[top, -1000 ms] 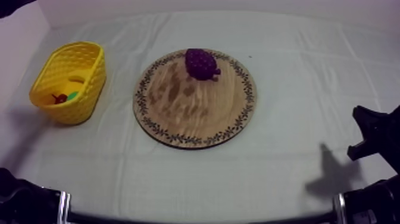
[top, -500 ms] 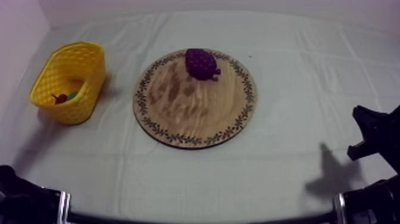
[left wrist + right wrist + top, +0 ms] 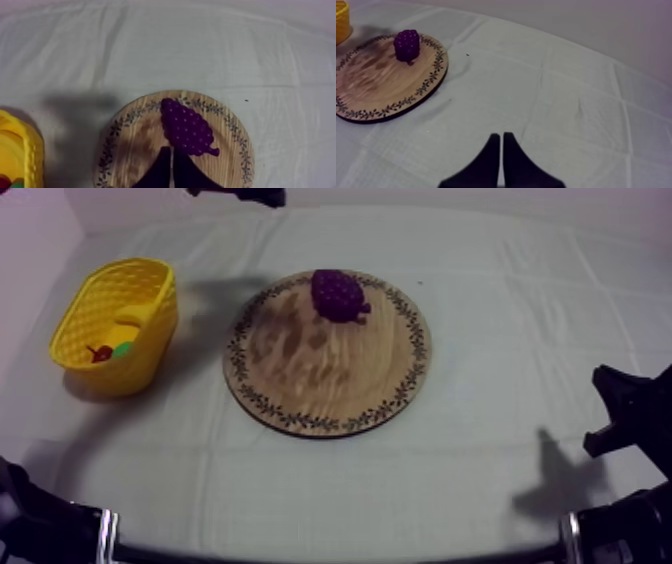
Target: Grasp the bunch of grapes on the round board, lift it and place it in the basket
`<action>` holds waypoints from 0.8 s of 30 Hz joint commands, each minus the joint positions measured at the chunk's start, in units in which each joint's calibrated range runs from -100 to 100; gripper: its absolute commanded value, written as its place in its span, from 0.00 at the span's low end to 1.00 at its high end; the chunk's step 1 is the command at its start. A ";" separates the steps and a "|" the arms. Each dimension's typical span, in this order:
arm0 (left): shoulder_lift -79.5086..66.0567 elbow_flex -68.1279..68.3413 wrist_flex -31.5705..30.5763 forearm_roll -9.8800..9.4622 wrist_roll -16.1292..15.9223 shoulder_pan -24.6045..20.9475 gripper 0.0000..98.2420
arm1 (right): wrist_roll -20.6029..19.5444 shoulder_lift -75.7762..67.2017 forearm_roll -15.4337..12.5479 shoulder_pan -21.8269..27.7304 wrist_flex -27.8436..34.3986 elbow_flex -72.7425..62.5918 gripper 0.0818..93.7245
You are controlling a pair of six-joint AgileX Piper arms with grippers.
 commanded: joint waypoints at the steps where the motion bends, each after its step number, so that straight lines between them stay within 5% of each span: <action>1: 2.99 -2.21 0.62 0.10 0.04 0.36 0.00 | 0.01 -0.01 0.01 0.02 0.00 -0.03 0.00; 6: 6.67 -4.59 1.60 0.32 0.60 1.02 0.07 | 0.01 -0.01 0.01 0.02 0.00 -0.03 0.00; 16: 9.62 -5.93 4.27 2.53 3.08 1.21 0.84 | 0.01 -0.01 0.01 0.02 0.00 -0.03 0.00; 24: 10.92 -6.93 7.72 4.26 4.28 1.66 0.97 | 0.01 -0.01 0.01 0.02 0.00 -0.03 0.00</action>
